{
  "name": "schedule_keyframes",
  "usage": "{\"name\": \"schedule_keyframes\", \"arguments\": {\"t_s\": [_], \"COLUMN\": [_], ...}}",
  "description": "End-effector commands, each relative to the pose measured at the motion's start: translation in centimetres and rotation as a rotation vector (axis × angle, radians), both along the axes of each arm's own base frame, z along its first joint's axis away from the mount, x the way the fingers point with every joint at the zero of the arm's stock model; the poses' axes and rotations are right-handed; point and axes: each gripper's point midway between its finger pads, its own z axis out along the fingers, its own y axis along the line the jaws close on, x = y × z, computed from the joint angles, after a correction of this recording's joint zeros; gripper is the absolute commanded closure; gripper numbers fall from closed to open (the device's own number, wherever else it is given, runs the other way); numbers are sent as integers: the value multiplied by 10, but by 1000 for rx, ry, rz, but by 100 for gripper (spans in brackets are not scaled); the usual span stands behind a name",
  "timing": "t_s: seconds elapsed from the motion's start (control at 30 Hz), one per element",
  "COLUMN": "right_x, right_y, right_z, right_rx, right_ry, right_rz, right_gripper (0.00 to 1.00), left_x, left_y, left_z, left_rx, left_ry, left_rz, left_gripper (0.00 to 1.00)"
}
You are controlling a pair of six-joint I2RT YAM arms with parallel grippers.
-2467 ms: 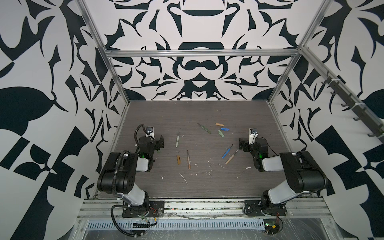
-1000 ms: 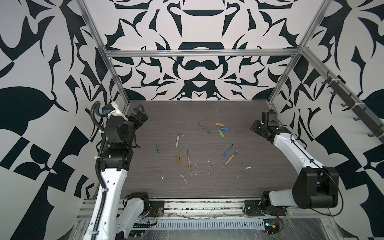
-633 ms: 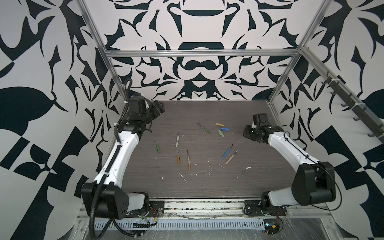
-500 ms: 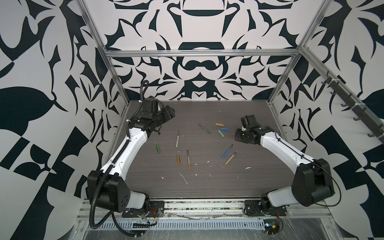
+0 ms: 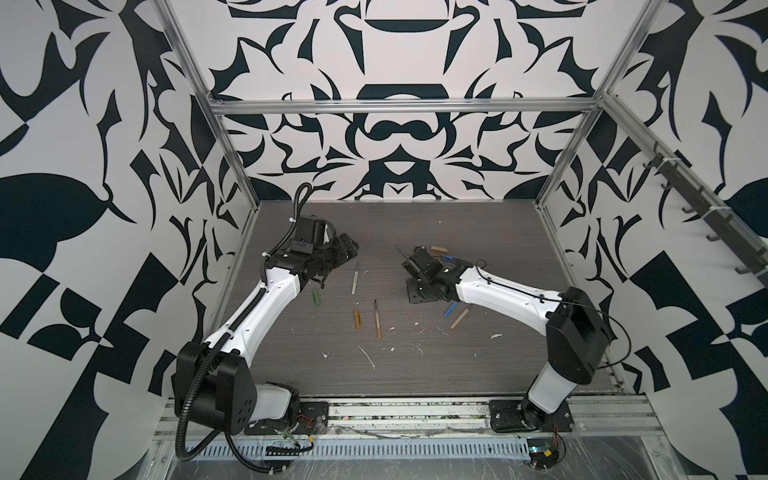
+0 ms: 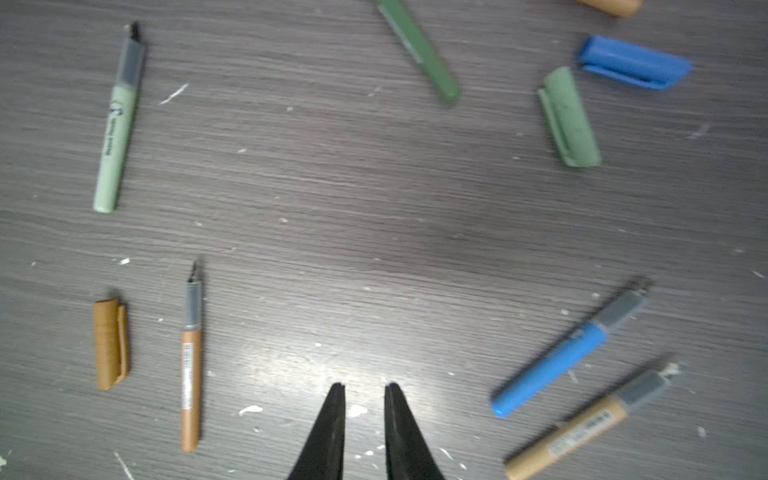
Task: Insert the pens into the pen caps
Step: 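Raise both arms and move the right gripper over the tan pen, then lower the right gripper and close it around the tan pen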
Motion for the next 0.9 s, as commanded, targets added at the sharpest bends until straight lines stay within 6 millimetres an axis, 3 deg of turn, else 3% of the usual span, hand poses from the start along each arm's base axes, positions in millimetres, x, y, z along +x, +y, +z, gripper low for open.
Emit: {"name": "schedule_keyframes", "arguments": {"t_s": [0.0,0.2,0.33,0.87], "right_x": [-3,-11,-13,-13], "right_y": [29,75,96,113], "right_z": [2,-17,-25,-43], "right_rx": [21,-24,21,30], "right_ry": [5,40,67,122], "right_rz": [-9,66,77,81], "right_gripper": [78,79,77,74], "left_x": [0,-6,-9,-10], "left_y": [6,29,32,27], "left_z": [25,46,53,55], "left_rx": [-12,32,30,-11], "left_ry": [-80,-168,-207,-202], "left_rz": [39,128,142,123], "left_gripper": [18,16,16,16]}}
